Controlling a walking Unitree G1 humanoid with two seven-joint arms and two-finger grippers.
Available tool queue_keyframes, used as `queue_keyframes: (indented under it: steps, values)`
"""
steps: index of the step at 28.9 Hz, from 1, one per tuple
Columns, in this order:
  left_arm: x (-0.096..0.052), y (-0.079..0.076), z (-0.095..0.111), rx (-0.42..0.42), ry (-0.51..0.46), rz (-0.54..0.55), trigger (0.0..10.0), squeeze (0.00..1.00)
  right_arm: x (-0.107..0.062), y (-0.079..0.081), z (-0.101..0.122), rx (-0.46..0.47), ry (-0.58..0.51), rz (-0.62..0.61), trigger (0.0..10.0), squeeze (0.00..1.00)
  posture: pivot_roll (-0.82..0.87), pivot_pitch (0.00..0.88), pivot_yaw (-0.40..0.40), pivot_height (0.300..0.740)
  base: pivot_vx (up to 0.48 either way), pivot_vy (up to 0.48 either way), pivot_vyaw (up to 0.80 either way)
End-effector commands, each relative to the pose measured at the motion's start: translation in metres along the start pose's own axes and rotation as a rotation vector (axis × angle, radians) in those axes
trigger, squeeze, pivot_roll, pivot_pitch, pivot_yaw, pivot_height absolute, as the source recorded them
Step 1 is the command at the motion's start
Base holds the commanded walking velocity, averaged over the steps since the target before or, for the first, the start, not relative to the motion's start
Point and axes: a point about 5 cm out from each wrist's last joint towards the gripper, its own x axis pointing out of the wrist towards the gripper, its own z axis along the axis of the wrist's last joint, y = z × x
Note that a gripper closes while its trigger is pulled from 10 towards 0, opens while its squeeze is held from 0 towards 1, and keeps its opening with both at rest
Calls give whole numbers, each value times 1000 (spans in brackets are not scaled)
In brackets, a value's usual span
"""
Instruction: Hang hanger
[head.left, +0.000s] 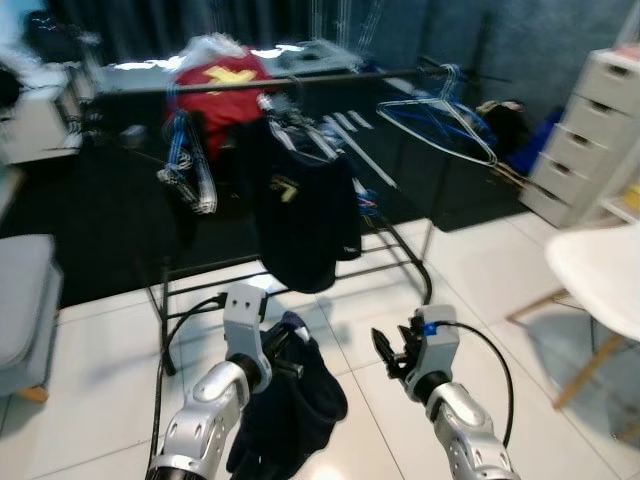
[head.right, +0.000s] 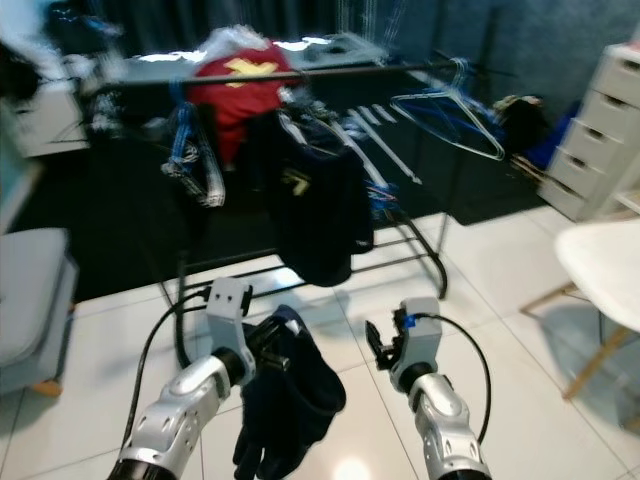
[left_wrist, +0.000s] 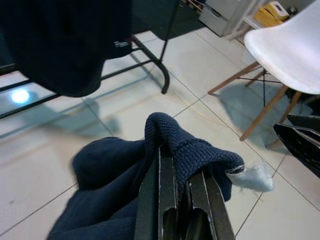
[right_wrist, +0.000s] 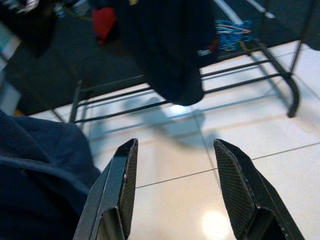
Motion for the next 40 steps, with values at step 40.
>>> queue_keyframes:
  steps: [40]
  values:
    - [2,-3,-2,18,0,-26,10000,0,-2,-4,-2,16,4,-15,10000,0,-56,15,43,740,281,0,-424]
